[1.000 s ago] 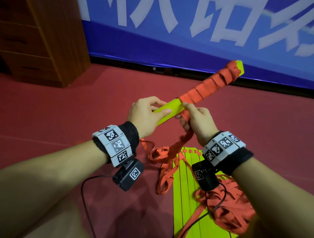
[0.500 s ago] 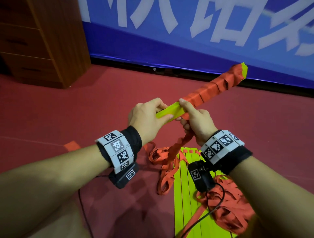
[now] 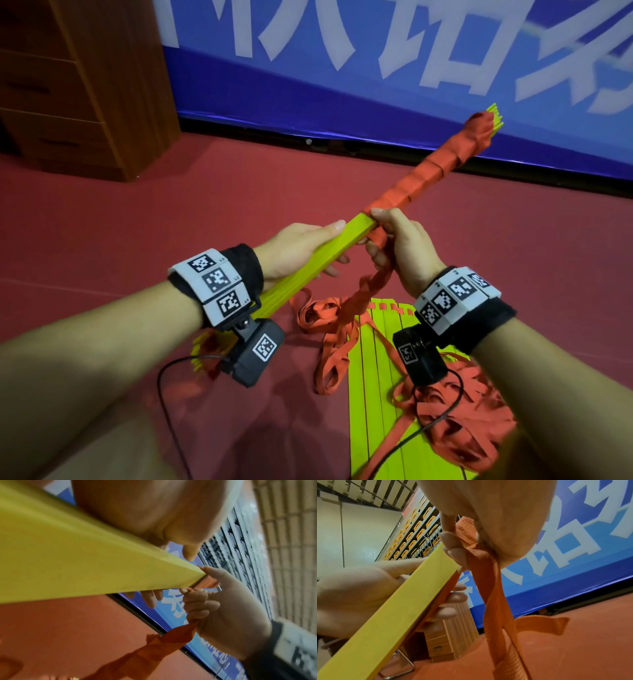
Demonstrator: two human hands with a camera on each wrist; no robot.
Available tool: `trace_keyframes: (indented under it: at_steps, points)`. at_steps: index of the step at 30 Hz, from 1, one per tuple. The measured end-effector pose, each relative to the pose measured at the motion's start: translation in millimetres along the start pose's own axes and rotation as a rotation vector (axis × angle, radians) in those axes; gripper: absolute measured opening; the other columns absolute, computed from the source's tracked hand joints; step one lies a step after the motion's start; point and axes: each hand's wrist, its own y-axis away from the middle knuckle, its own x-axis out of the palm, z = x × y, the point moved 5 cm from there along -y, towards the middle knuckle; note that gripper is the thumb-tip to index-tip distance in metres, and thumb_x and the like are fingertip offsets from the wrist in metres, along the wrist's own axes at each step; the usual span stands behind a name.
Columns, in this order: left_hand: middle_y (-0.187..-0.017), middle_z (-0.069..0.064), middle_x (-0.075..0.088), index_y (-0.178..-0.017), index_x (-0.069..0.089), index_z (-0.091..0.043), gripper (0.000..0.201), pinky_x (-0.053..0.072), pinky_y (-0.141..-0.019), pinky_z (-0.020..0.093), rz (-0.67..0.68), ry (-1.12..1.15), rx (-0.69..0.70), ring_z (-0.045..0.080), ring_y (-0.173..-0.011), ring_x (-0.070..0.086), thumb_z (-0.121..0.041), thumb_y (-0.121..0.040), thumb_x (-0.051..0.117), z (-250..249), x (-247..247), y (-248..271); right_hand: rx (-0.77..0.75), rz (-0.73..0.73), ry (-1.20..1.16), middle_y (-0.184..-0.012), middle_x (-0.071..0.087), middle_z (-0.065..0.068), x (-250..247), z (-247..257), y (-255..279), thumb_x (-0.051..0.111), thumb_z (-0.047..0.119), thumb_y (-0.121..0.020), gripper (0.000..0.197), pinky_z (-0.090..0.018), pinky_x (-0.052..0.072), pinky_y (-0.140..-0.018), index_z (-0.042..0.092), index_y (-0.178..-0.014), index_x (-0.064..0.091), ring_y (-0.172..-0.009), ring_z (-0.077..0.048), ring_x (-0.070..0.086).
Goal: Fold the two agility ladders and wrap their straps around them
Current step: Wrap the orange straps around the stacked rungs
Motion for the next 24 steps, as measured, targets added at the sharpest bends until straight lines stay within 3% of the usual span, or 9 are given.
trace_keyframes:
  at_steps: [2, 4, 8, 12, 14, 17, 20, 22, 24]
  points:
    - [-0.102, 0.013, 0.077, -0.102, 0.077, -0.018, 0.039, 0.053, -0.064, 0.028, 0.009, 0.024, -0.008, 0.023, -0.080, 0.072, -0.046, -0.103, 0.050, 1, 1, 2, 0.009, 0.022, -0.001, -0.069, 0.059, -0.016, 0, -2, -2, 0.057, 0.049, -0.081, 0.043, -0.031, 0.042, -0.053, 0.011, -0.069, 0.074, -0.058, -0.024, 0.050]
    - [-0.096, 0.011, 0.077, -0.104, 0.075, -0.009, 0.044, 0.055, -0.063, 0.028, 0.004, 0.046, -0.010, 0.021, -0.075, 0.072, -0.046, -0.100, 0.054, 1, 1, 2, 0.017, 0.039, 0.009, -0.061, 0.058, -0.012, 0, -3, -2, 0.056, 0.053, -0.079, 0.051, -0.031, 0.043, -0.054, 0.005, -0.074, 0.071, -0.053, -0.022, 0.051]
    - [-0.092, 0.013, 0.076, -0.108, 0.071, 0.004, 0.053, 0.053, -0.068, 0.031, -0.052, 0.072, 0.038, 0.019, -0.071, 0.070, -0.046, -0.097, 0.058, 2, 0, -1, 0.019, 0.067, 0.064, -0.062, 0.060, -0.019, 1, -3, -2, 0.054, 0.059, -0.080, 0.055, -0.029, 0.047, -0.055, 0.011, -0.058, 0.070, -0.051, -0.025, 0.057]
    - [-0.102, 0.039, 0.065, -0.103, 0.067, 0.012, 0.075, 0.049, -0.078, 0.037, -0.097, 0.017, 0.139, 0.021, -0.073, 0.072, -0.059, -0.082, 0.062, 1, -2, -2, 0.019, 0.115, 0.028, -0.065, 0.067, -0.015, 2, 2, 0, 0.050, 0.046, -0.099, 0.057, -0.028, 0.053, -0.057, 0.000, -0.073, 0.070, -0.053, -0.022, 0.063]
    - [-0.099, 0.041, 0.063, -0.102, 0.066, 0.012, 0.075, 0.048, -0.076, 0.037, -0.113, 0.005, 0.164, 0.019, -0.071, 0.073, -0.060, -0.083, 0.062, 0, -2, -1, 0.038, 0.135, 0.022, -0.067, 0.068, -0.015, 2, 3, 2, 0.050, 0.048, -0.101, 0.058, -0.029, 0.055, -0.058, -0.002, -0.080, 0.070, -0.054, -0.021, 0.065]
    - [-0.082, 0.027, 0.069, -0.096, 0.071, 0.003, 0.053, 0.046, -0.066, 0.029, -0.172, -0.026, 0.190, 0.012, -0.061, 0.067, -0.049, -0.095, 0.061, -3, -5, -1, 0.092, 0.158, 0.080, -0.067, 0.069, -0.018, 0, 3, 4, 0.050, 0.071, -0.081, 0.078, -0.029, 0.056, -0.057, -0.004, -0.084, 0.071, -0.054, -0.022, 0.066]
    - [-0.071, 0.006, 0.067, -0.094, 0.076, -0.014, 0.037, 0.041, -0.060, 0.027, -0.263, -0.084, 0.220, 0.008, -0.058, 0.055, -0.049, -0.095, 0.065, -4, -11, -4, 0.147, 0.175, 0.180, -0.069, 0.070, -0.022, -2, -2, 6, 0.046, 0.083, -0.069, 0.093, -0.031, 0.056, -0.057, -0.006, -0.082, 0.071, -0.055, -0.027, 0.067]
    - [-0.068, -0.007, 0.061, -0.095, 0.076, -0.018, 0.030, 0.038, -0.058, 0.020, -0.336, -0.138, 0.231, 0.005, -0.058, 0.050, -0.047, -0.093, 0.069, -4, -15, -5, 0.156, 0.171, 0.221, -0.067, 0.069, -0.022, -4, -4, 6, 0.043, 0.084, -0.070, 0.094, -0.030, 0.056, -0.055, -0.005, -0.081, 0.071, -0.054, -0.027, 0.066]
    - [-0.073, -0.009, 0.061, -0.095, 0.074, -0.022, 0.024, 0.038, -0.059, 0.020, -0.399, -0.196, 0.237, 0.005, -0.062, 0.050, -0.045, -0.091, 0.071, -3, -17, -5, 0.137, 0.148, 0.245, -0.063, 0.068, -0.019, -5, -5, 4, 0.043, 0.079, -0.081, 0.088, -0.029, 0.055, -0.054, -0.005, -0.081, 0.070, -0.051, -0.026, 0.064]
